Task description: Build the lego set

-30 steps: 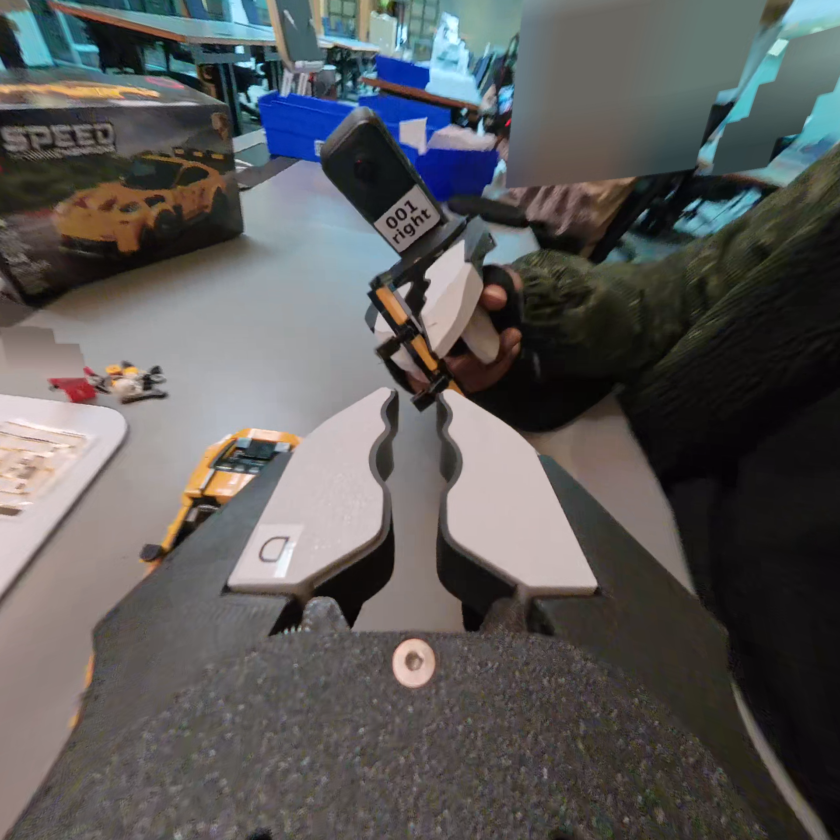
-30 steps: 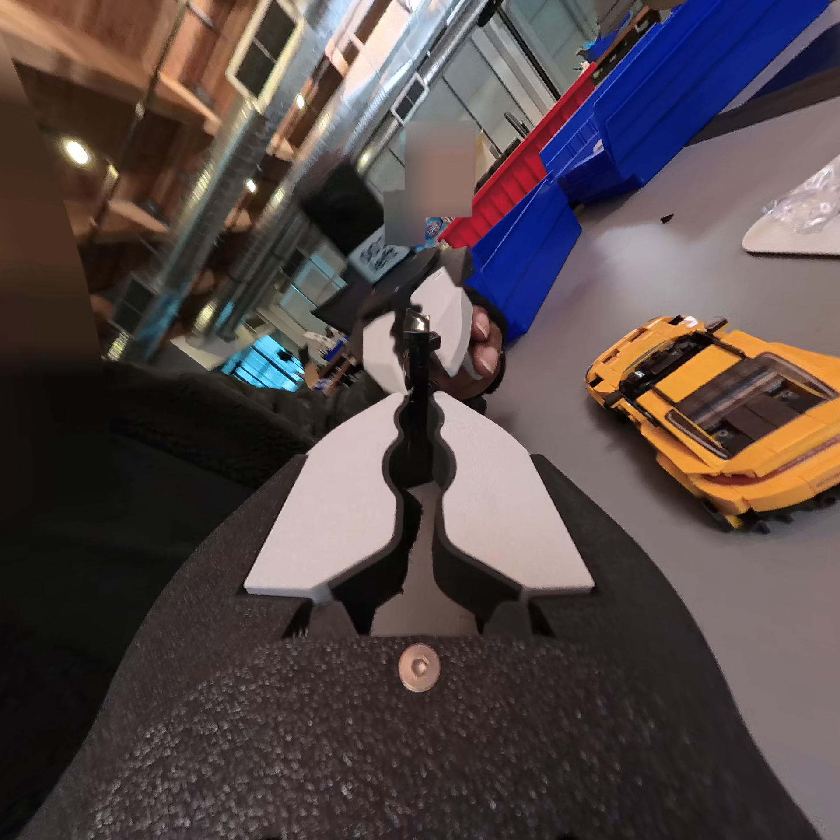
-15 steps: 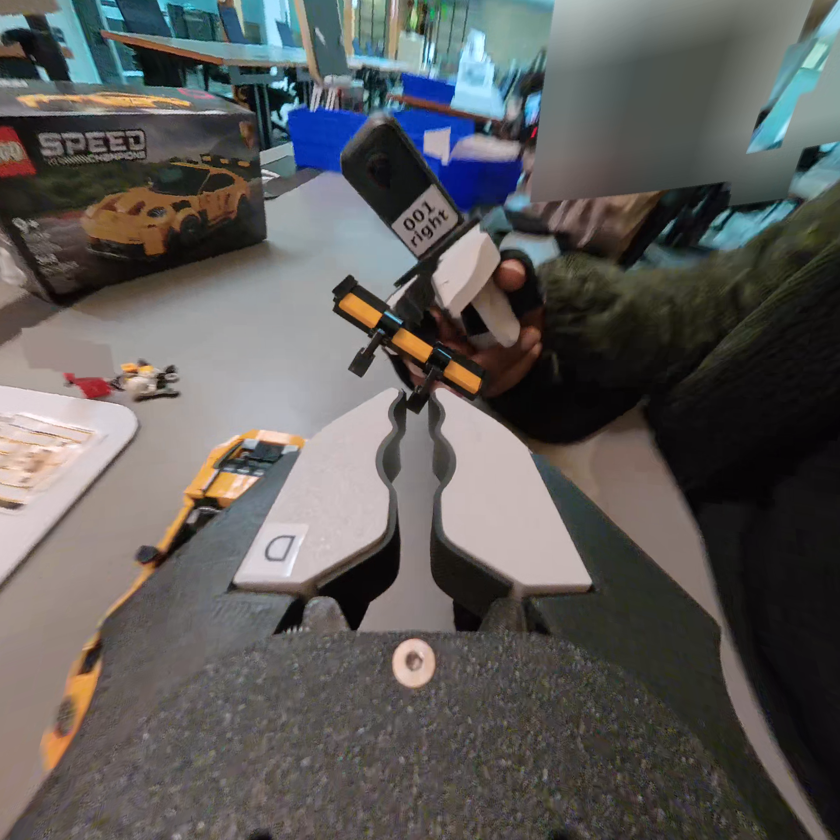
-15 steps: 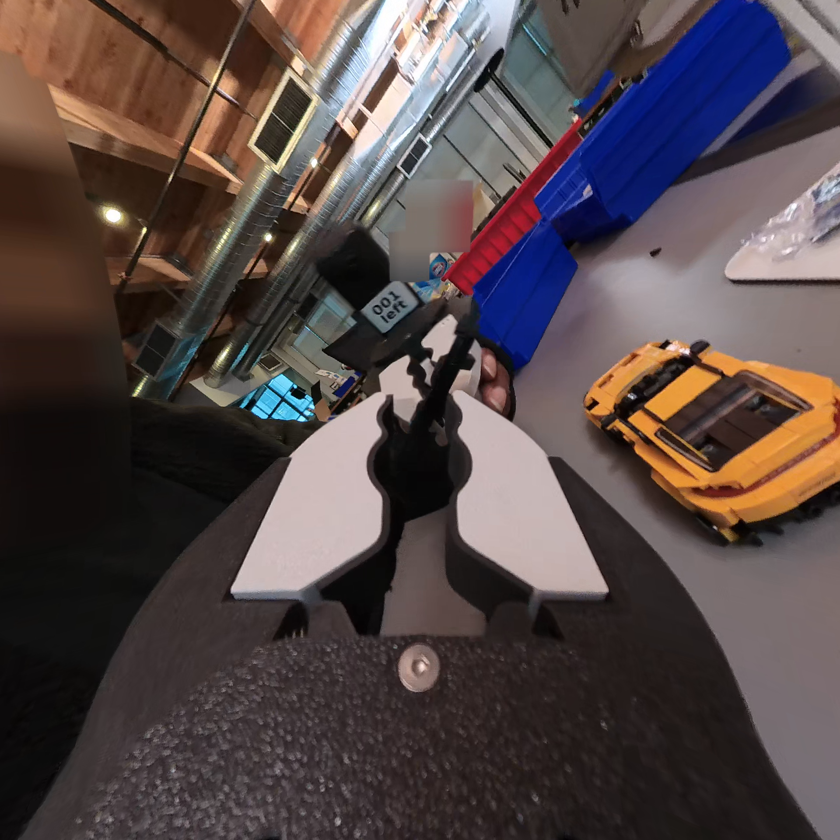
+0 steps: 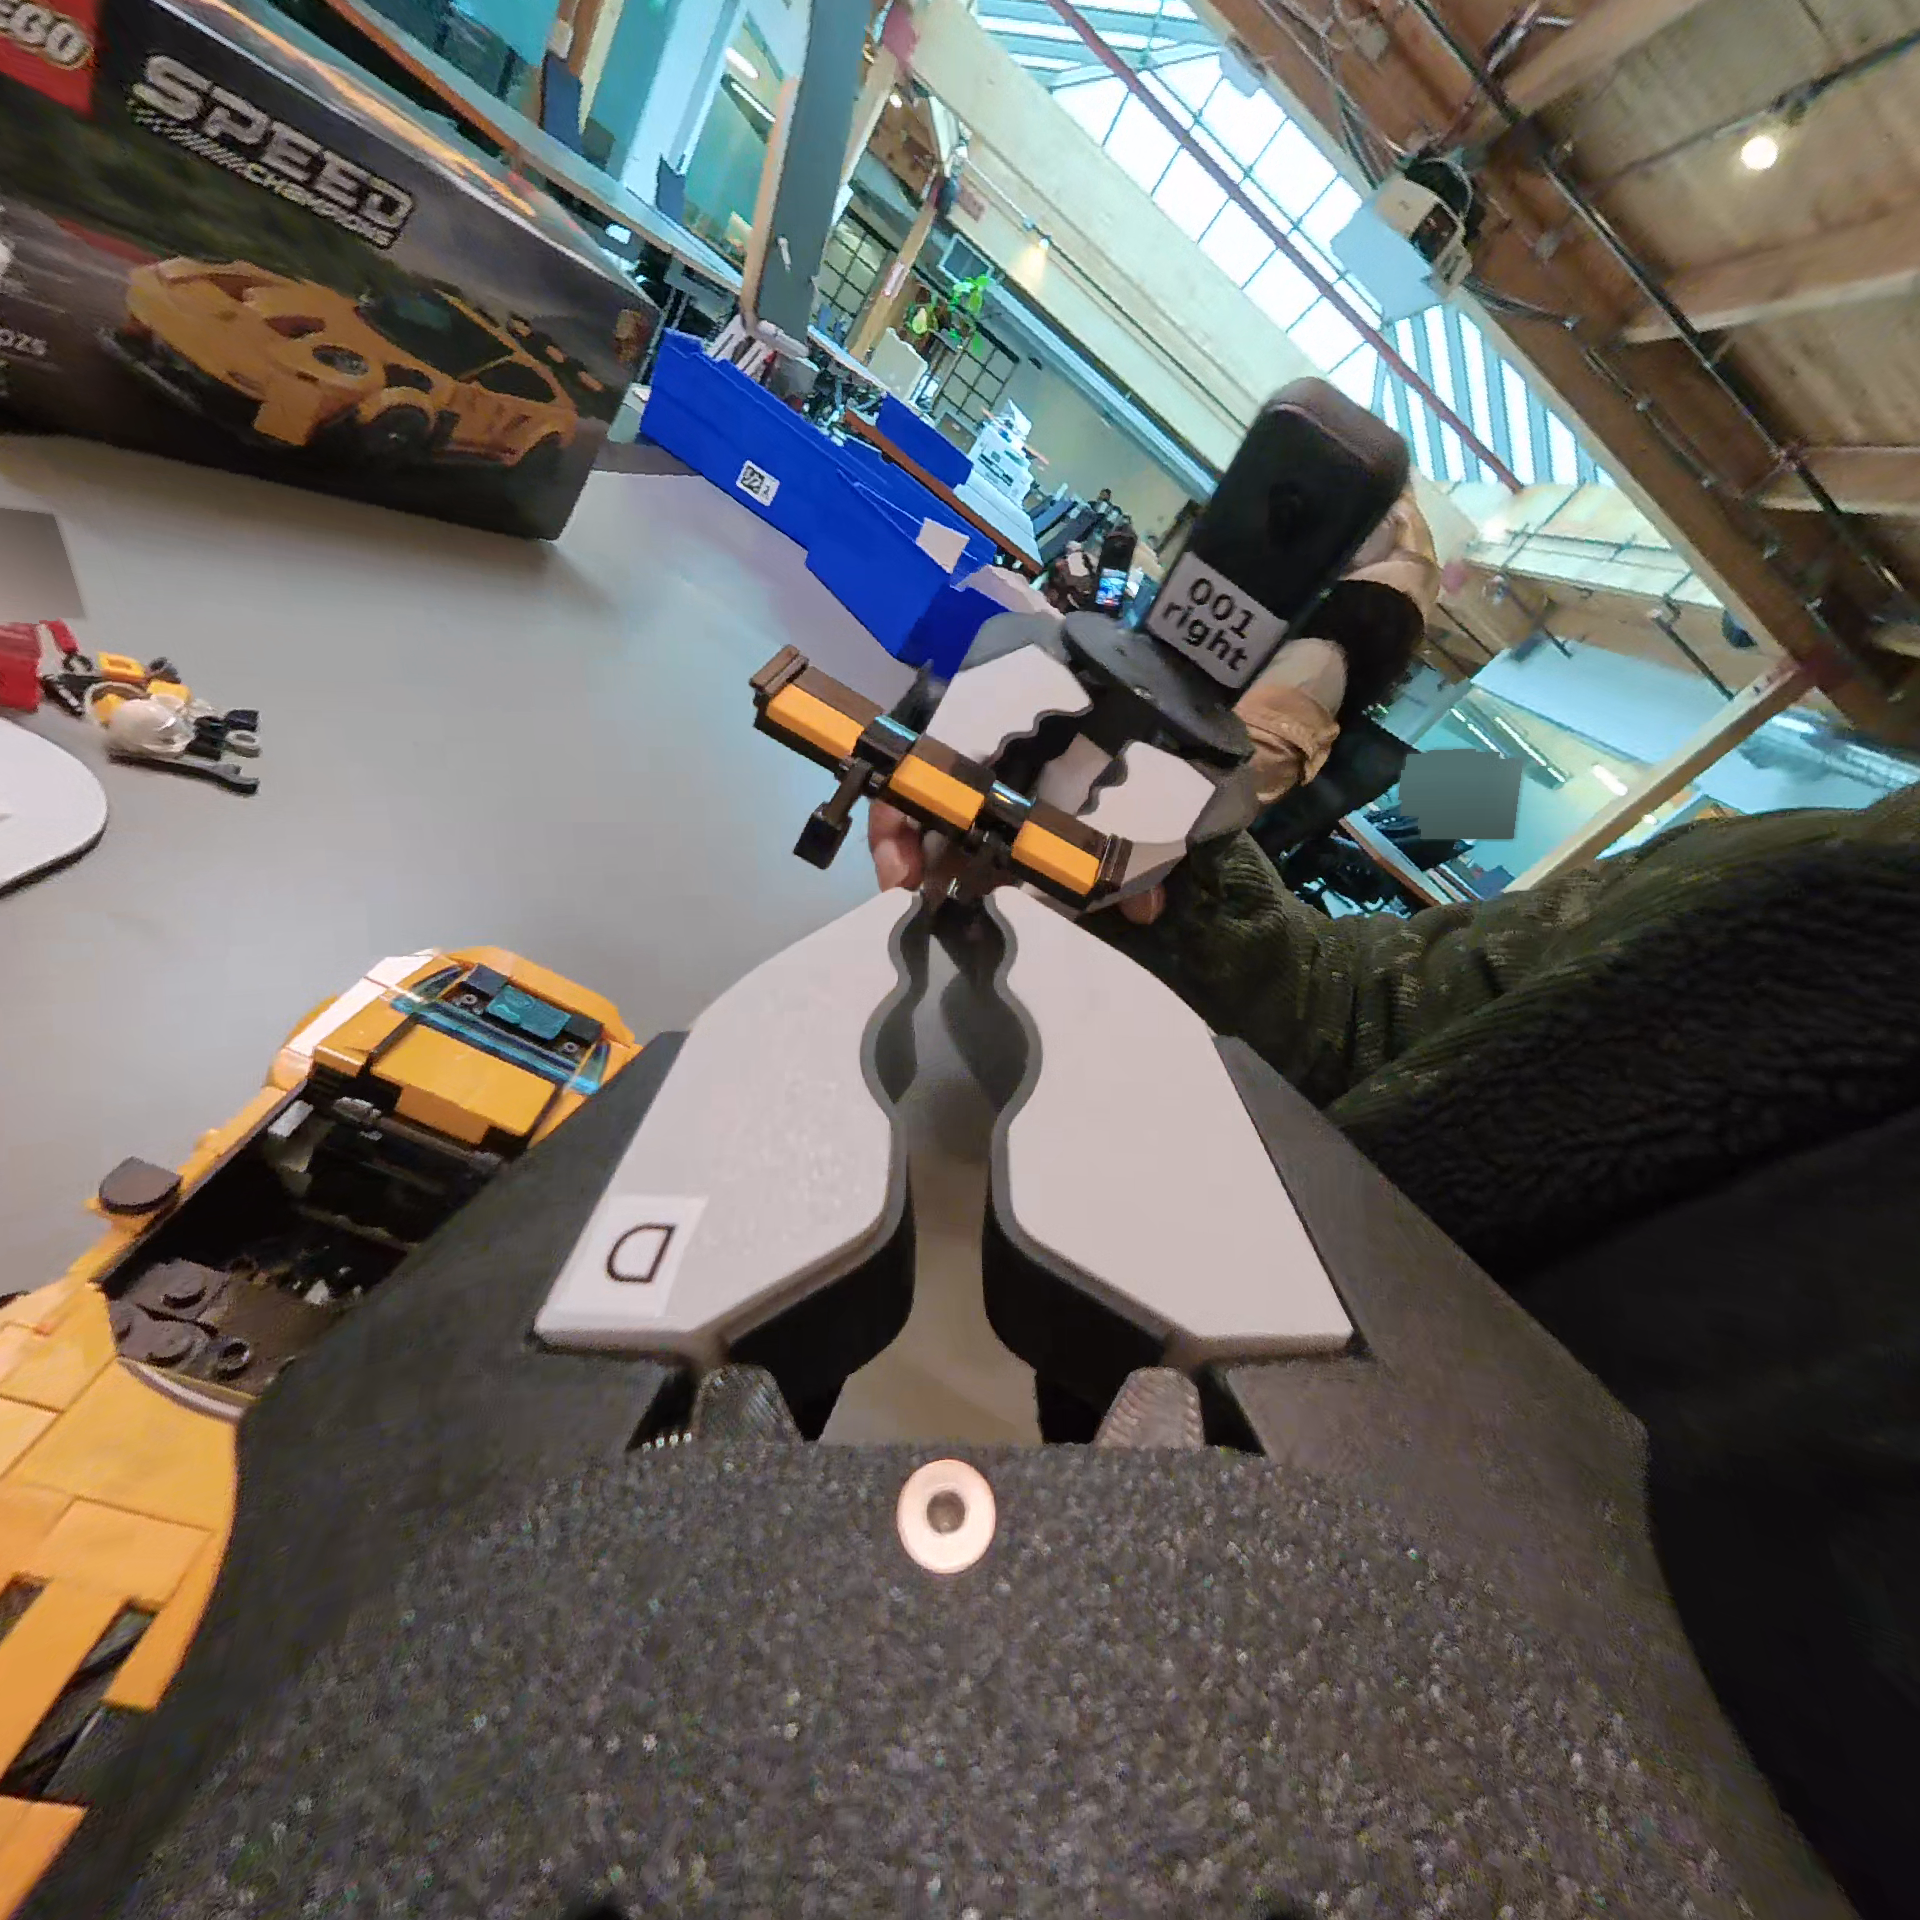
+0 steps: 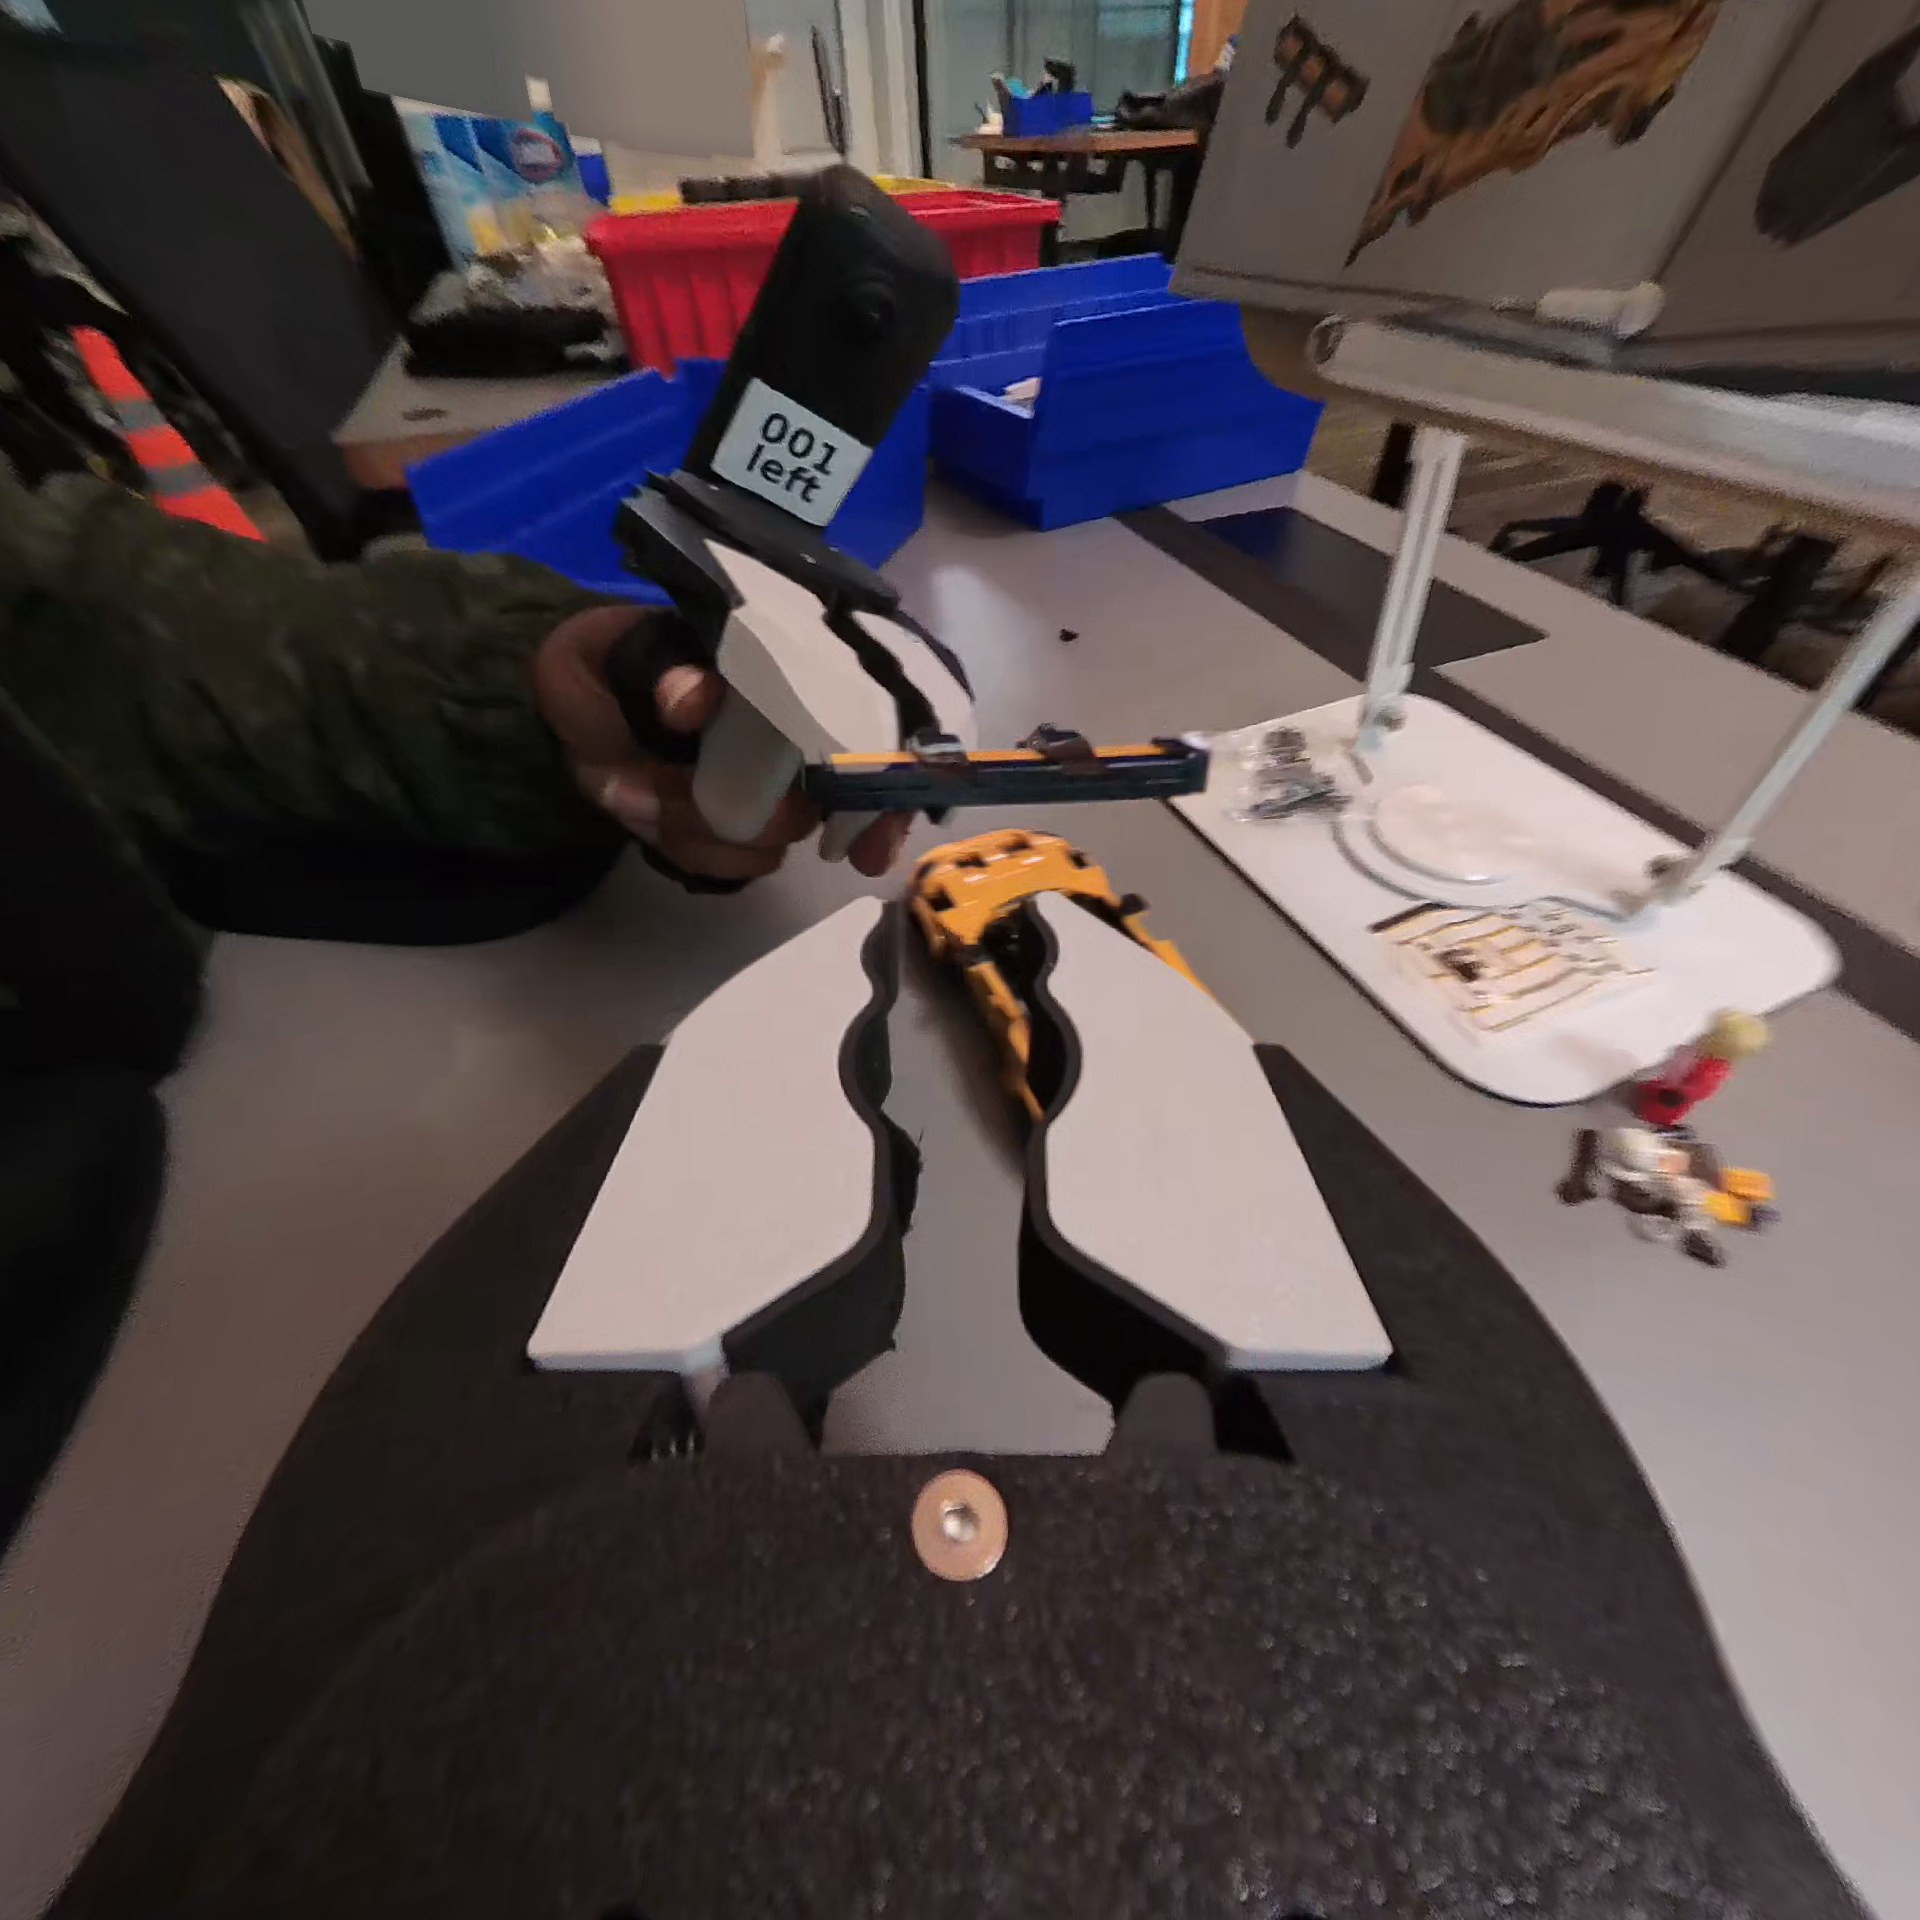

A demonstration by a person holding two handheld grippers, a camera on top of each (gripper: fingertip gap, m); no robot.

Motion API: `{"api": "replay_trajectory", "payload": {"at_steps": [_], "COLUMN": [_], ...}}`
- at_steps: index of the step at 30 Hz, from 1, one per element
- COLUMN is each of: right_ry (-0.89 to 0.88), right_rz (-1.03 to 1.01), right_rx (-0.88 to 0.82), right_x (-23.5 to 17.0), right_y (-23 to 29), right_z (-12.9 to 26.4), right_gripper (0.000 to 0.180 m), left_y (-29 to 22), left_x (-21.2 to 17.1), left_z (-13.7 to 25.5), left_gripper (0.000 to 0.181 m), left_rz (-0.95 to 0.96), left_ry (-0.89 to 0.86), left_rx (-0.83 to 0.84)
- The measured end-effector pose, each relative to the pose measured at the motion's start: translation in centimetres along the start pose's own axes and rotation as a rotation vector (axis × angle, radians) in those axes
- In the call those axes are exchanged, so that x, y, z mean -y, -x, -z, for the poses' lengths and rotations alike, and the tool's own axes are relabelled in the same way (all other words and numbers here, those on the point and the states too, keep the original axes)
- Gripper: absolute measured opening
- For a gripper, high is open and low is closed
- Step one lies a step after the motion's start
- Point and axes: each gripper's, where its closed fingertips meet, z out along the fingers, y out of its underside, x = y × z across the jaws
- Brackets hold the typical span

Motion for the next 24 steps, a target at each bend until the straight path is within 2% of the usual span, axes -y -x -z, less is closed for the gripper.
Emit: {"api": "replay_trajectory", "payload": {"at_steps": [3,6,12,17,20,22,24], "right_ry": [0.062,0.102,0.265,0.270,0.252,0.255,0.261], "right_rz": [0.175,0.379,0.827,1.051,1.162,1.200,1.224], "right_rx": [-0.099,-0.124,-0.154,-0.159,-0.168,-0.164,-0.148], "right_x": [0.2,1.0,-0.3,-0.9,-1.1,-1.4,-1.8], "right_y": [-2.1,-3.0,-4.5,-4.5,-4.6,-4.8,-5.1], "right_z": [0.3,0.1,-0.9,-1.8,-2.2,-2.4,-2.5], "right_gripper": [0.021,0.025,0.031,0.028,0.009,0.009,0.009], "left_y": [0.9,1.5,2.6,3.2,3.7,4.1,4.0], "left_x": [0.6,0.7,0.8,0.3,0.0,-0.4,-0.6], "left_z": [-0.3,-0.9,-1.4,-1.9,-2.3,-2.5,-2.3], "left_gripper": [0.008,0.009,0.009,0.009,0.007,0.007,0.018], "left_rz": [0.022,0.029,0.052,0.073,0.076,0.059,0.029], "left_ry": [-0.006,0.045,0.101,0.136,0.163,0.196,0.232], "left_rx": [0.028,0.032,0.050,0.056,0.065,0.090,0.090]}}
